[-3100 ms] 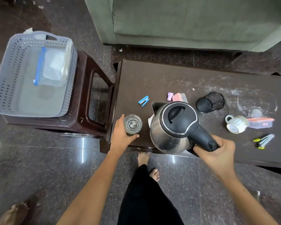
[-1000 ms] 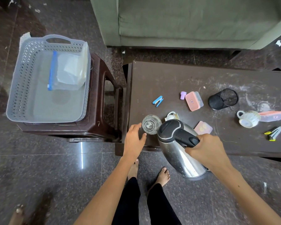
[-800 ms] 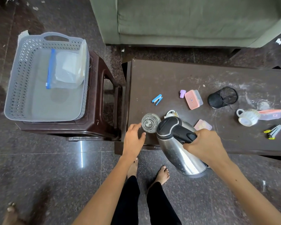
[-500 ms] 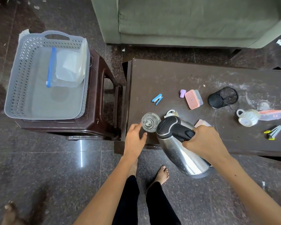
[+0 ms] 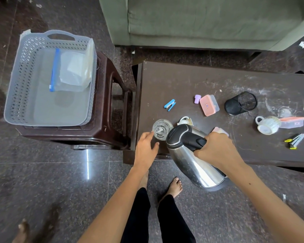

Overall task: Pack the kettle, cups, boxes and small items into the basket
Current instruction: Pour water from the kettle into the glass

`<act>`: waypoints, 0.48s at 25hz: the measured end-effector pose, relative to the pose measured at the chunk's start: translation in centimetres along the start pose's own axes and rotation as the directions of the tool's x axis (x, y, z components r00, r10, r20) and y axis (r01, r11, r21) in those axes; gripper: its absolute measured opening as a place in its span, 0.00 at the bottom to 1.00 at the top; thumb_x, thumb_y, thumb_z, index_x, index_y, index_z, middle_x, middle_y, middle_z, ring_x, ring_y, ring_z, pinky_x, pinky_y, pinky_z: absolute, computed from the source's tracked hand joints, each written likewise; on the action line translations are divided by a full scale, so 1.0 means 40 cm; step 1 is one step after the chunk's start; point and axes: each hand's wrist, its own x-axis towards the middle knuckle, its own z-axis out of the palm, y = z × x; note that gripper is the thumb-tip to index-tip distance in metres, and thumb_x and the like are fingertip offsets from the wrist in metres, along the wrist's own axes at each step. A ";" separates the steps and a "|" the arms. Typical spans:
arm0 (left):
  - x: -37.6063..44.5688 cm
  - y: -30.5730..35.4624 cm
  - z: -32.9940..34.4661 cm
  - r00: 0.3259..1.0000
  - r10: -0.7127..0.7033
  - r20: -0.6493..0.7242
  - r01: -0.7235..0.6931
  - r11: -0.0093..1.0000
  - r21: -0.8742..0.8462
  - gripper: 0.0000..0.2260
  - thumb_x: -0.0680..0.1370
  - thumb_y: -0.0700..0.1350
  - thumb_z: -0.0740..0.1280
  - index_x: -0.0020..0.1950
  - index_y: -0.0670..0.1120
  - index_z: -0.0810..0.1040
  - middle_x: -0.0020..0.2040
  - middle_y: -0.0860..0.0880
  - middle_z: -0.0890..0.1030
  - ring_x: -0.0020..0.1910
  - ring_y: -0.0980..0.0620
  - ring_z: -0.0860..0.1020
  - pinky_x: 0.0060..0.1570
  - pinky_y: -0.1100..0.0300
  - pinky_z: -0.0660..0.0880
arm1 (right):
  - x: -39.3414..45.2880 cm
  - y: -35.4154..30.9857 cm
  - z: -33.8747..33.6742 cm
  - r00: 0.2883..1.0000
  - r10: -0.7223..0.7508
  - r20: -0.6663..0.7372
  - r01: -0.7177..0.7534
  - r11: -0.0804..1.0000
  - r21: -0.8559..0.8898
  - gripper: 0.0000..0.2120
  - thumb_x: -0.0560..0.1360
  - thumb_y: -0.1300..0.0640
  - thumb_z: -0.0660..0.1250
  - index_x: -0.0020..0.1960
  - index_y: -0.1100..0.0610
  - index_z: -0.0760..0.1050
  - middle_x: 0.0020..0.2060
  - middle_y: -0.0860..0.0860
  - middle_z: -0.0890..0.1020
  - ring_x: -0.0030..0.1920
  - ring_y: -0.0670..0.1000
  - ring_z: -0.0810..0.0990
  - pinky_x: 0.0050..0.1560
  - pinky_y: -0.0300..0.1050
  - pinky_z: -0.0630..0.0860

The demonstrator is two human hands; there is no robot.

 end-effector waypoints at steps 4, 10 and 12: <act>0.000 0.001 -0.002 1.000 0.008 0.003 -0.008 1.000 -0.009 0.22 0.76 0.41 0.67 0.69 0.42 0.71 0.62 0.46 0.74 0.61 0.49 0.74 0.64 0.55 0.70 | 0.002 -0.008 -0.004 1.000 0.012 0.008 -0.012 1.000 0.001 0.13 0.64 0.57 0.69 0.29 0.60 0.66 0.29 0.51 0.67 0.31 0.56 0.71 0.32 0.41 0.71; -0.003 0.009 -0.002 1.000 0.001 0.003 -0.001 1.000 -0.006 0.21 0.76 0.41 0.67 0.69 0.42 0.70 0.63 0.46 0.74 0.61 0.49 0.74 0.64 0.56 0.70 | 0.003 -0.008 -0.010 1.000 0.025 0.001 -0.025 1.000 0.019 0.14 0.64 0.58 0.69 0.29 0.59 0.64 0.29 0.51 0.68 0.31 0.54 0.70 0.31 0.41 0.68; -0.004 0.011 -0.001 1.000 -0.006 0.006 0.006 1.000 -0.002 0.22 0.76 0.41 0.67 0.69 0.42 0.70 0.63 0.46 0.74 0.61 0.48 0.74 0.64 0.55 0.70 | 0.004 -0.006 -0.012 1.000 0.023 0.001 -0.023 1.000 0.021 0.14 0.64 0.59 0.69 0.28 0.60 0.64 0.29 0.52 0.68 0.29 0.52 0.69 0.28 0.40 0.66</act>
